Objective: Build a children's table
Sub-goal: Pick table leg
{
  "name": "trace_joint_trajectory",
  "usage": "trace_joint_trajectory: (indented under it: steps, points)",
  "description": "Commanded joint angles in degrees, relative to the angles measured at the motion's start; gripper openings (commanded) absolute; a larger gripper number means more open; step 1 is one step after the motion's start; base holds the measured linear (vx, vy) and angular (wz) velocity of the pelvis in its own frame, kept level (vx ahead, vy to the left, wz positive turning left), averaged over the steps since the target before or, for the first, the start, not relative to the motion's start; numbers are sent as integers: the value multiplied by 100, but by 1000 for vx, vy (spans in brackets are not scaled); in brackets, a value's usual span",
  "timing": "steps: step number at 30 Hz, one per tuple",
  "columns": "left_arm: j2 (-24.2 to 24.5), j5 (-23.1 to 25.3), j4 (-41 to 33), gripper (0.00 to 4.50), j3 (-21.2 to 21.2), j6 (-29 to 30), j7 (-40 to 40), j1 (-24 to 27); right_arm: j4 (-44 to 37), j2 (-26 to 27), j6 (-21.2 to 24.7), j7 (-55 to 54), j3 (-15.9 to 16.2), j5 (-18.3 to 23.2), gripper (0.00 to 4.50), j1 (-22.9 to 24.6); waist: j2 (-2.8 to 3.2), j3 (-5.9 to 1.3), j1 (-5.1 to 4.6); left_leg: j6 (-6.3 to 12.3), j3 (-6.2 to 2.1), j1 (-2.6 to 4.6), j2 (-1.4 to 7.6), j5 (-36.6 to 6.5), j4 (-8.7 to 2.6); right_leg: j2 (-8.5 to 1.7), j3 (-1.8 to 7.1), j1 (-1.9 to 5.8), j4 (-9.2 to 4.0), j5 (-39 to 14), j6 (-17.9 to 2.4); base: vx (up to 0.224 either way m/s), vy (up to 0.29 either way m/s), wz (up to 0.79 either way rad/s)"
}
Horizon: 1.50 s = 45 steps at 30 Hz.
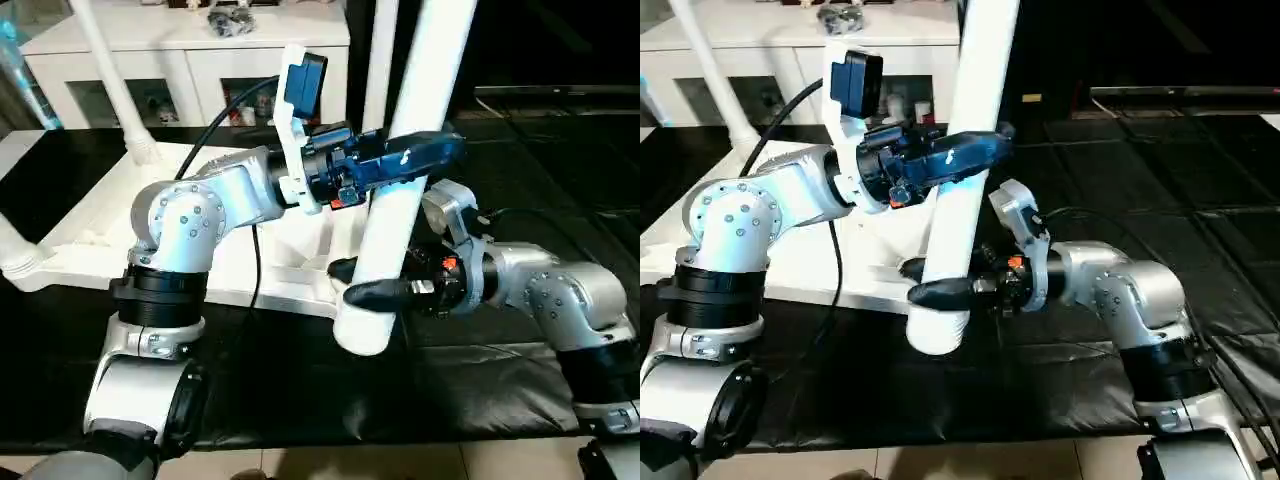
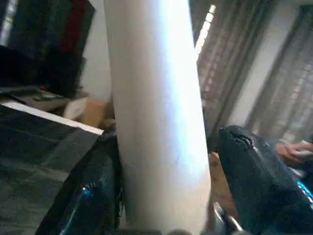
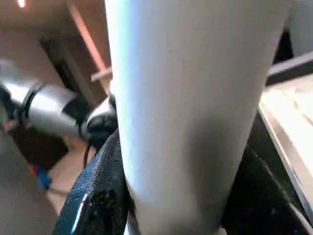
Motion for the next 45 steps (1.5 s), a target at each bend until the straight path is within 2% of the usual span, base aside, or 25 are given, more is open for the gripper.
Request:
trace_joint_trajectory:
  steps: [1, 4, 6, 9, 11, 12, 15, 19, 22, 23, 24, 25, 26, 27, 28, 29, 30, 33, 35, 37, 40, 45]
  points:
    - [-122, 17, 7, 319, 223, -184, 382, 21, -111, 101, -91, -289, -154, 72, 195, 48, -106, -463, 17, 228, 13, -2, 22, -673, -363, -215, 179, 415, -472, -1798, -914, 0, 0, 0]
    - [-359, -358, -29, 319, 615, -227, 679, 19, -132, 304, -212, -608, -284, 53, 195, 136, -102, -464, 16, 225, 10, -3, 16, -671, -363, -216, 176, 414, -471, -1829, -909, 0, 0, 0]
    - [-450, -519, -103, 319, 733, -213, 796, 29, -143, 415, -292, -805, -353, 50, 194, 172, -127, -451, 5, 246, 19, 1, 15, -705, -367, -212, 182, 396, -485, -1924, -869, 0, 0, 0]
    - [-546, -630, -200, 319, 844, -213, 994, 75, -146, 630, -429, -1206, -479, 8, 194, 219, -122, -456, 11, 236, 15, 7, 29, -659, -373, -221, 186, 382, -471, -1905, -867, 0, 0, 0]
    - [-570, -409, -232, 319, 849, -321, 1227, 163, -136, 822, -563, -1649, -597, -119, 194, 250, -146, -445, 2, 233, 18, 2, 31, -645, -381, -217, 190, 372, -483, -1906, -828, 0, 0, 0]
    - [-563, -281, -231, 319, 838, -380, 1301, 199, -116, 872, -591, -1823, -634, -174, 194, 248, -128, -443, -3, 218, 13, 3, 27, -665, -389, -219, 187, 376, -488, -1984, -773, 0, 0, 0]
    - [-552, -216, -243, 319, 857, -440, 1348, 228, -117, 907, -628, -1937, -660, -210, 194, 253, -118, -439, -10, 203, 16, 10, 22, -687, -396, -213, 193, 373, -507, -2086, -642, 0, 0, 0]
    - [-485, -161, -242, 319, 1094, -696, 1650, 239, -166, 966, -1004, -2179, -635, -500, 194, 322, -116, -435, -21, 160, 14, 13, 19, -767, -402, -213, 189, 368, -512, -2082, -606, 0, 0, 0]
    - [-202, 593, 252, 319, 1205, -1187, 2353, 112, -151, 956, -1716, -2630, -394, -1299, 194, 358, -115, -435, -28, 103, 0, 8, 18, -777, -410, -206, 190, 351, -514, -2077, -472, 0, 0, 0]
    - [-50, 885, 367, 319, 1060, -1272, 2408, 121, -138, 992, -1846, -2835, -339, -1473, 194, 348, -149, -426, -55, 55, -7, 1, -2, -810, -422, -193, 181, 363, -529, -2213, -293, 0, 0, 0]
    - [41, 1044, 412, 319, 946, -1299, 2401, 138, -131, 1021, -1891, -2957, -316, -1543, 194, 340, -124, -423, -68, 42, -3, 9, -11, -826, -427, -202, 185, 360, -533, -2332, -216, 0, 0, 0]
    - [41, 1044, 412, 319, 946, -1299, 2401, 138, -131, 1021, -1891, -2957, -316, -1543, 194, 340, -124, -423, -68, 42, -3, 9, -11, -826, -427, -202, 185, 360, -533, -2332, -216, 0, 0, 0]
    - [126, 1253, 461, 319, 795, -1331, 2407, 161, -114, 1052, -1986, -2984, -283, -1580, 194, 342, -136, -432, -56, 65, 2, 39, 6, -834, -421, -213, 199, 330, -532, -2335, -261, 0, 0, 0]
    - [271, 1715, 529, 319, 367, -1300, 2491, 211, 44, 1047, -2267, -3106, -34, -1930, 194, 327, -131, -438, -40, 73, -10, 36, 35, -774, -427, -223, 209, 322, -499, -2127, -349, 0, 0, 0]
    - [272, 1721, 530, 319, 361, -1299, 2493, 212, 46, 1047, -2271, -3107, -31, -1935, 194, 327, -142, -437, -50, 69, -9, 31, 41, -762, -431, -211, 208, 317, -485, -2034, -374, 0, 0, 0]
    - [292, 1843, 544, 319, 244, -1296, 2553, 226, 102, 1059, -2361, -3136, 38, -2038, 194, 327, -114, -434, -48, 51, -3, 54, 49, -812, -434, -212, 215, 304, -472, -1916, -472, 0, 0, 0]
    - [306, 1936, 415, 319, 9, -1257, 2507, 270, 230, 1072, -2509, -3304, 156, -2289, 194, 312, -140, -437, -42, 44, 4, 62, 51, -825, -432, -225, 228, 312, -453, -1796, -598, 0, 0, 0]
    - [302, 1947, 181, 319, -236, -1225, 2385, 333, 391, 1124, -2728, -3531, 211, -2559, 194, 308, -157, -458, -39, 46, 12, 33, 63, -668, -421, -238, 253, 334, -382, -1335, -899, 0, 0, 0]
    - [267, 1935, 42, 319, -349, -1210, 2283, 368, 445, 1159, -2731, -3629, 205, -2630, 194, 316, -178, -444, -54, 112, 24, 6, 47, -614, -416, -237, 256, 354, -373, -1213, -988, 0, 0, 0]
    - [259, 1907, -188, 319, -513, -1153, 2056, 431, 533, 1092, -2653, -3677, 278, -2749, 194, 313, -189, -443, -55, 156, 26, 0, 43, -616, -409, -238, 259, 368, -375, -1259, -974, 0, 0, 0]
    - [307, 1886, -415, 319, -668, -1106, 1877, 491, 741, 1038, -2898, -3797, 308, -2945, 194, 282, -192, -430, -56, 153, 31, 2, 48, -662, -409, -246, 259, 355, -396, -1454, -930, 0, 0, 0]
    - [365, 1869, -607, 319, -800, -1091, 1776, 518, 802, 1095, -3018, -3804, 263, -2936, 194, 264, -185, -407, -86, 103, 24, 0, 40, -888, -428, -236, 248, 352, -443, -1858, -748, 0, 0, 0]
